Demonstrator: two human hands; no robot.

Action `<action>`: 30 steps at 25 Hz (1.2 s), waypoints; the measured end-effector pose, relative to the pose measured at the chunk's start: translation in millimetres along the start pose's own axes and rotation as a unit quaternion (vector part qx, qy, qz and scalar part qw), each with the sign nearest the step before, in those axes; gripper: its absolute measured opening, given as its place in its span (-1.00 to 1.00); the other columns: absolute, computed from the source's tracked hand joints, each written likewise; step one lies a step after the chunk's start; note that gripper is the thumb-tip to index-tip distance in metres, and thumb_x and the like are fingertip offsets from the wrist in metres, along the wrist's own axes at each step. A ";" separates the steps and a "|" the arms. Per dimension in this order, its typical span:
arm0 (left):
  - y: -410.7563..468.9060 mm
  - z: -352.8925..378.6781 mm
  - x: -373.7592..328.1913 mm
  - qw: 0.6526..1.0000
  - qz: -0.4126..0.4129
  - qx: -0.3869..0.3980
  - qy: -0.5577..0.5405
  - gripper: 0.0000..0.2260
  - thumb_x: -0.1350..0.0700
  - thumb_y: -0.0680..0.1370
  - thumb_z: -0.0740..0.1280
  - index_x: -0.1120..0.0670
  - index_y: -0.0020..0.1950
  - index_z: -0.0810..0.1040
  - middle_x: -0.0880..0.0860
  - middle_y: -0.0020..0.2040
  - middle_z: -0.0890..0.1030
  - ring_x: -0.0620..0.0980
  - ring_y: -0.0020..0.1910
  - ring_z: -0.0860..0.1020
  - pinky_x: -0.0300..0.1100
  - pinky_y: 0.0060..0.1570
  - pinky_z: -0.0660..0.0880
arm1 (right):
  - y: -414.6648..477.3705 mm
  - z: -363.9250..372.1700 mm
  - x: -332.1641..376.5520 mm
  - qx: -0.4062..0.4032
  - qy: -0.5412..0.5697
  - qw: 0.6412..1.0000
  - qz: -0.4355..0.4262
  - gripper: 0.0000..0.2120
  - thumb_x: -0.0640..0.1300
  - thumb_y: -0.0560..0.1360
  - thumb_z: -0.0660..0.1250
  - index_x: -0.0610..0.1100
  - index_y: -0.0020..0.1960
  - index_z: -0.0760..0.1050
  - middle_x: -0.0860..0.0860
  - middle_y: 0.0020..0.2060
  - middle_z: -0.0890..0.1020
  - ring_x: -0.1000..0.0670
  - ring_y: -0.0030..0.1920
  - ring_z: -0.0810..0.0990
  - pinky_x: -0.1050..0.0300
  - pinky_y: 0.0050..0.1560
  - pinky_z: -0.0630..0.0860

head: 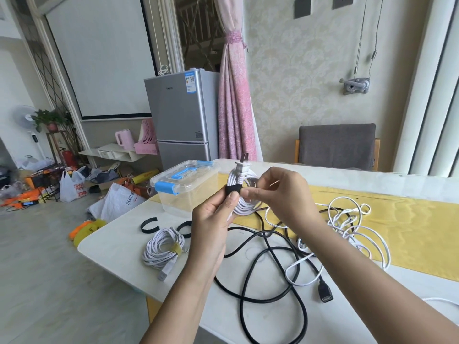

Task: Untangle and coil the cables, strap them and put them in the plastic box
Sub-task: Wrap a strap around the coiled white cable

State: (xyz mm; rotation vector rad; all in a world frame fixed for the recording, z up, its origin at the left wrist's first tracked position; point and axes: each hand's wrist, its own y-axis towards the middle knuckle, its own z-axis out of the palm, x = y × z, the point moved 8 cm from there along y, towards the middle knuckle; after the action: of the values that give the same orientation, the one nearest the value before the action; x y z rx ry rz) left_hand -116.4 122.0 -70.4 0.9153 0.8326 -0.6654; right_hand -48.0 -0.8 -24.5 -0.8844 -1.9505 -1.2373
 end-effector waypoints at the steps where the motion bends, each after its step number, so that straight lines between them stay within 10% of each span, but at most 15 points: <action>1: -2.8 0.6 -1.1 1.000 0.015 -0.020 0.004 -0.81 0.24 0.57 0.25 0.09 0.07 0.63 -0.04 -0.02 0.69 -0.14 0.05 0.61 -0.22 0.12 0.51 | -1.8 -5.7 3.2 -0.048 -0.031 0.998 -0.021 -0.64 -0.02 0.21 0.61 -0.09 -0.36 0.42 0.09 -0.41 0.45 0.19 -0.43 0.36 0.38 -0.38 0.30; 9: -15.6 -18.2 3.9 0.978 0.103 -0.140 0.115 -0.83 0.04 0.56 0.32 -0.21 0.00 0.66 0.02 -0.03 0.60 -0.19 -0.07 0.56 -0.18 0.10 0.48 | -8.9 21.9 -2.5 0.044 0.119 0.990 0.056 -0.92 -0.25 0.37 0.49 -0.09 -0.18 0.67 0.01 -0.28 0.67 0.12 -0.27 0.59 0.24 -0.12 0.53; 15: -17.8 -11.3 -0.9 0.961 0.149 -0.101 0.211 -0.72 0.15 0.62 0.20 -0.15 0.27 0.45 -0.07 0.09 0.50 -0.35 0.10 0.50 -0.44 0.13 0.38 | -17.7 58.2 -15.7 0.204 0.332 0.908 0.155 -0.89 -0.35 0.53 0.26 -0.39 -0.04 0.54 -0.21 -0.13 0.50 -0.10 -0.08 0.46 0.15 0.05 0.48; 23: -6.0 -5.2 20.1 0.997 0.017 0.052 0.059 -0.67 0.03 0.55 0.29 0.01 0.31 0.53 -0.06 0.08 0.62 -0.05 0.09 0.51 -0.11 0.17 0.41 | -13.1 54.0 -18.1 0.244 0.239 0.933 0.117 -0.88 -0.14 0.45 0.37 -0.19 -0.20 0.59 -0.13 -0.26 0.53 -0.08 -0.18 0.45 0.01 -0.02 0.36; 27: -15.9 -4.5 10.9 0.967 0.081 0.006 0.242 -0.85 0.02 0.59 0.29 0.04 0.03 0.62 -0.17 -0.29 0.59 -0.25 -0.30 0.44 -0.29 -0.23 0.40 | -11.0 55.5 -30.6 0.197 0.154 0.959 0.135 -0.72 -0.09 0.38 0.40 -0.33 -0.19 0.48 -0.13 -0.30 0.44 -0.06 -0.25 0.37 0.01 -0.13 0.29; 30: -16.0 -7.1 11.3 0.949 0.073 -0.023 0.307 -0.71 0.19 0.56 0.32 0.06 0.28 0.54 -0.06 -0.13 0.69 -0.30 -0.24 0.54 -0.33 -0.15 0.47 | -12.8 49.4 -25.4 0.102 0.067 0.989 0.081 -0.79 -0.26 0.42 0.39 -0.39 -0.26 0.45 -0.10 -0.42 0.42 -0.01 -0.35 0.37 0.08 -0.26 0.28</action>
State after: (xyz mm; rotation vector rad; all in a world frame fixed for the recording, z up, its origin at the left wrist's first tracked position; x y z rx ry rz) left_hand -125.5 119.3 -89.0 1.1504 1.3102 -0.2206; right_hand -52.6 35.8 -67.9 -0.8150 -1.8211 -0.9603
